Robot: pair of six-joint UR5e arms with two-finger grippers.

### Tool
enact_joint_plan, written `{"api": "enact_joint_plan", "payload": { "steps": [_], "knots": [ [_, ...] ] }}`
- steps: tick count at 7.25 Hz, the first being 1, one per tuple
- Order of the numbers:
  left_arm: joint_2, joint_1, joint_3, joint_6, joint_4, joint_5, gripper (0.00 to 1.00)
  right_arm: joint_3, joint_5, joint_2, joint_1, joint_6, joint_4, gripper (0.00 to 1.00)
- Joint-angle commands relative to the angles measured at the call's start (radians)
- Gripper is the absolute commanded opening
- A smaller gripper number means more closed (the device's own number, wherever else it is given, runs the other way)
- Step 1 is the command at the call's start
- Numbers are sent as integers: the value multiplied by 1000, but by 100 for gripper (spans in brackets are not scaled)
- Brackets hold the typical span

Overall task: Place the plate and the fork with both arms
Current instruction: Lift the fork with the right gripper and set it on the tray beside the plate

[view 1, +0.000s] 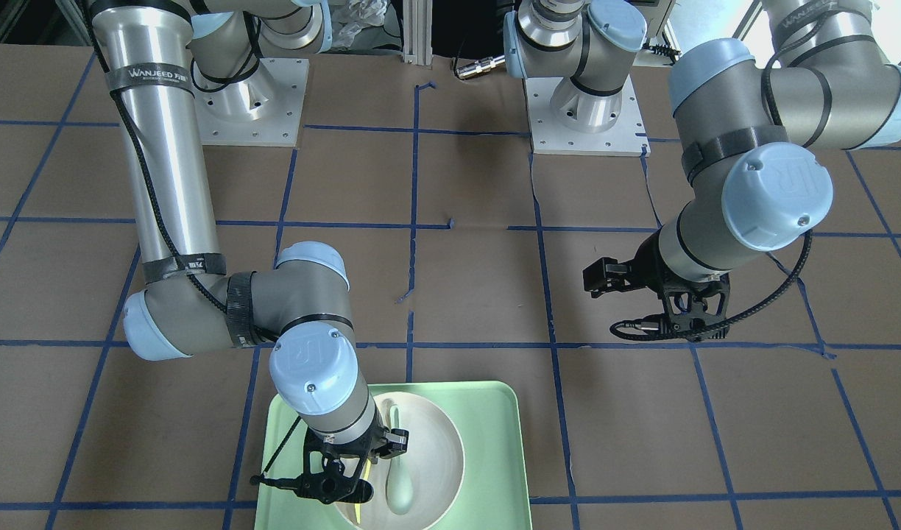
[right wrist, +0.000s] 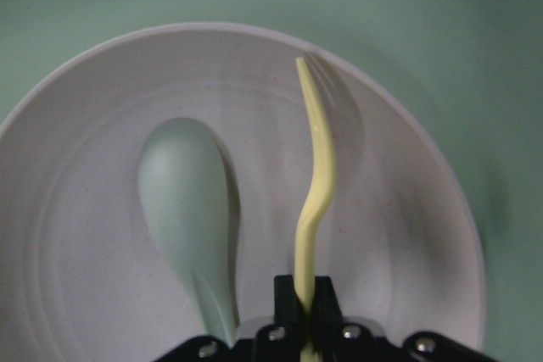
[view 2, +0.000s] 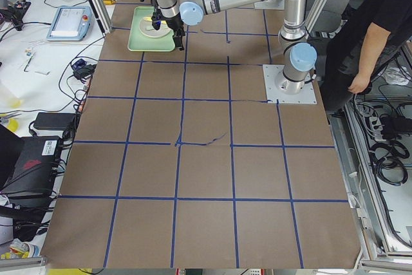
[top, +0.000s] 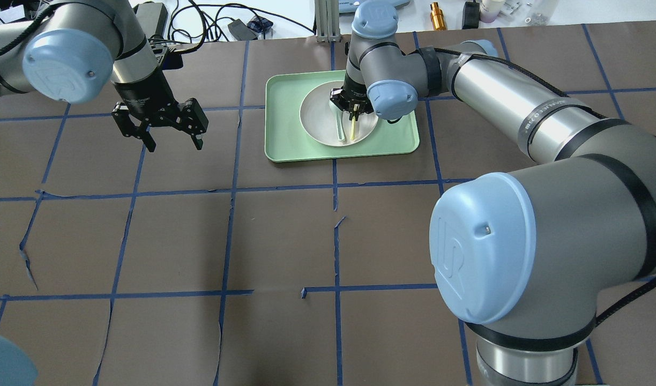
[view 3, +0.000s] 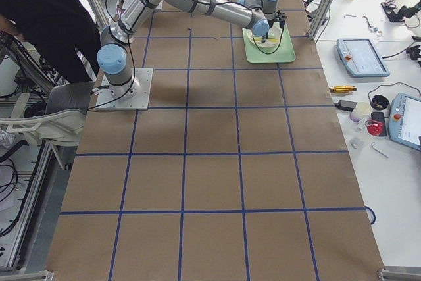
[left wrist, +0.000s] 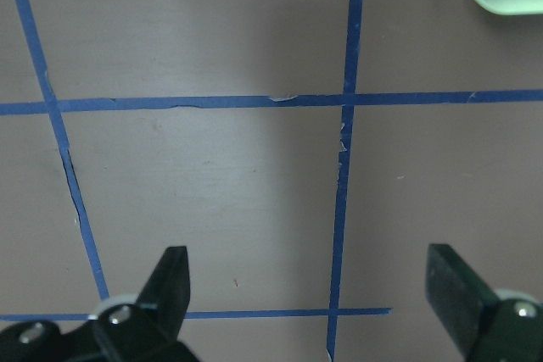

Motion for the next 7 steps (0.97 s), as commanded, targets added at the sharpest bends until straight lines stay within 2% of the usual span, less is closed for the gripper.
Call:
{"api": "enact_joint_plan", "payload": {
  "steps": [1,3,5,7],
  "knots": [
    [1,2,0,1,0,-5,100,0,-1,-57,-2,4,7,0],
    [2,2,2,1,0,-5,100,8,2,-107,-41,-51,15,0],
    [2,2,0,1,0,0,100,29,84,-102,-122,-244,54,0],
    [2,2,0,1,0,-5,100,55,105,-79,-135,-292,53,0]
  ]
}}
